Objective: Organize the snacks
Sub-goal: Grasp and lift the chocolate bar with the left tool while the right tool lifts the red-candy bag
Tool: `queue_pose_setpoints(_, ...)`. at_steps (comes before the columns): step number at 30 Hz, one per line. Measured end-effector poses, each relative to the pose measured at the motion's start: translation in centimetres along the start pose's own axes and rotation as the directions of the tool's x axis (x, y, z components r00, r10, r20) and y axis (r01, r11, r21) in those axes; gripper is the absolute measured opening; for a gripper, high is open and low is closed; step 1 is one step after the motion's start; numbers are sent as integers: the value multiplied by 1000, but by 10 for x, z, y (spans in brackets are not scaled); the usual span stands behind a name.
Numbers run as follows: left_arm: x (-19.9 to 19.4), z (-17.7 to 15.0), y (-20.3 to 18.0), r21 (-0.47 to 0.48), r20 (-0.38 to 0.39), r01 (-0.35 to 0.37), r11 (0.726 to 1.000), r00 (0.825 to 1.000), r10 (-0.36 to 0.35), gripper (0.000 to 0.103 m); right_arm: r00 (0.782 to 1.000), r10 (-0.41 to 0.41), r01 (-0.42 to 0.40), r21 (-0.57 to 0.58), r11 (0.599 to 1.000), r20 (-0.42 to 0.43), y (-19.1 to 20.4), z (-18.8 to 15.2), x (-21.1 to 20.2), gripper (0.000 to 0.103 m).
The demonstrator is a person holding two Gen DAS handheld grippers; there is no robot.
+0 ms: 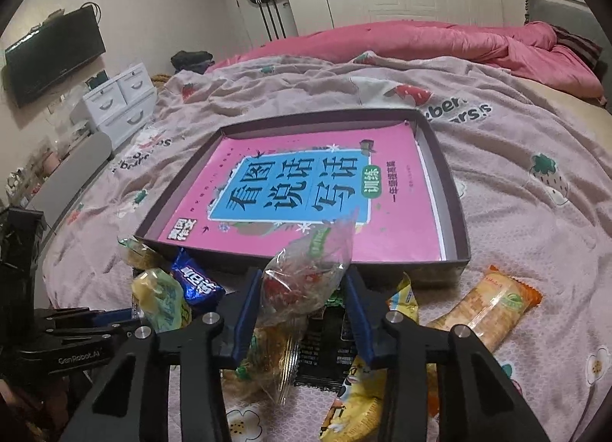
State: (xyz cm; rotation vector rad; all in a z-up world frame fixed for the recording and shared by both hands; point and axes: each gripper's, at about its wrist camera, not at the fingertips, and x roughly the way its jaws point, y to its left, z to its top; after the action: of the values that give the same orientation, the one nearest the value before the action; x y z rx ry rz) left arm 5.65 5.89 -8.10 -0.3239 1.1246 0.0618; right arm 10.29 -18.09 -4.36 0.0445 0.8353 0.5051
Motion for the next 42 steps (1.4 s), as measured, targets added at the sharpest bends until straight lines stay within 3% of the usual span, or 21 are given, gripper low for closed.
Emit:
queue_pose_setpoints(19,-39,-13,9,-14,21,46,999,999,-46,26,998,23,-23,-2,1000,63,-2,5,-23,43)
queue_pose_setpoints(22,-36,-15,12,-22,-2,31,999,1000,-31,25,998,21,-21,0,1000,60,-2,5,-24,43)
queue_pose_setpoints(33,-7,-3,32,-180,-33,131,975,990,-139,25,998,22,-20,-27,999,56,3,3,-24,43)
queue_pose_setpoints(42,-11,1,38,-172,-19,122,977,992,-128,18,997,23,-20,-42,999,76,5,3,-27,43)
